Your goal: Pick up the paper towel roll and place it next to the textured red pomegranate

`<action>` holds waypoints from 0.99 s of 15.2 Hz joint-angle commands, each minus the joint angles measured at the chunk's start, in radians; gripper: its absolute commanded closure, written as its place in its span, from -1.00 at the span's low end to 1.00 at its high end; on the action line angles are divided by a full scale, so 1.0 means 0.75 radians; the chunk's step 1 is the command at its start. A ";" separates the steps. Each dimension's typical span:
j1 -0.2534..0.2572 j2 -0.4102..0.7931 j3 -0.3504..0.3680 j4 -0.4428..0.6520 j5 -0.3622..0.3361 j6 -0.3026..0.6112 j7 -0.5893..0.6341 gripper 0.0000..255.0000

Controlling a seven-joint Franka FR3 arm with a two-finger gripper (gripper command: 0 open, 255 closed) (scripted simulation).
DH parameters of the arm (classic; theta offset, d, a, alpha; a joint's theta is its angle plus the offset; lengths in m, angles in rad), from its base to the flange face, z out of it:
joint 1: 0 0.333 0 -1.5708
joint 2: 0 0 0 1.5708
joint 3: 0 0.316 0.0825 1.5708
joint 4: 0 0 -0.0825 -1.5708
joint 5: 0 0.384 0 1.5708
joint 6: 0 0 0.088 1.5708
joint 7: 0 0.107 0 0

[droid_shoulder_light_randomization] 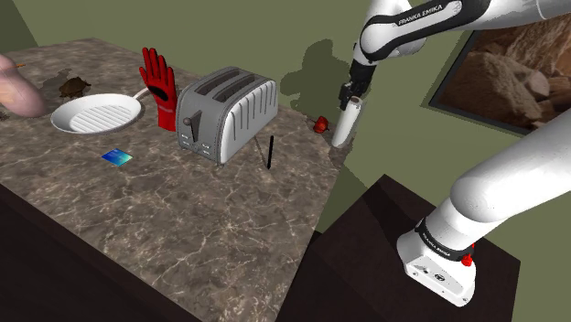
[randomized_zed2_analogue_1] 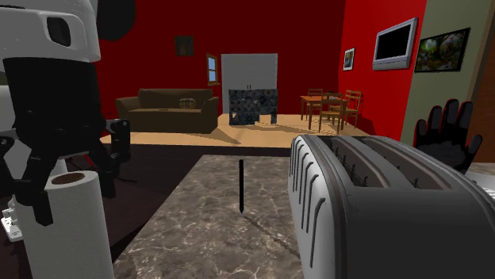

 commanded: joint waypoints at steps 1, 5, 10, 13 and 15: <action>0.000 0.003 0.000 -0.001 0.000 0.004 0.001 1.00; 0.000 0.003 0.000 -0.001 0.000 0.004 0.001 1.00; 0.000 0.003 0.000 -0.001 0.000 0.004 0.001 -1.00; 0.001 -0.020 0.001 0.023 0.002 -0.043 0.000 -1.00; 0.003 -0.061 0.003 0.076 0.005 -0.136 -0.002 -1.00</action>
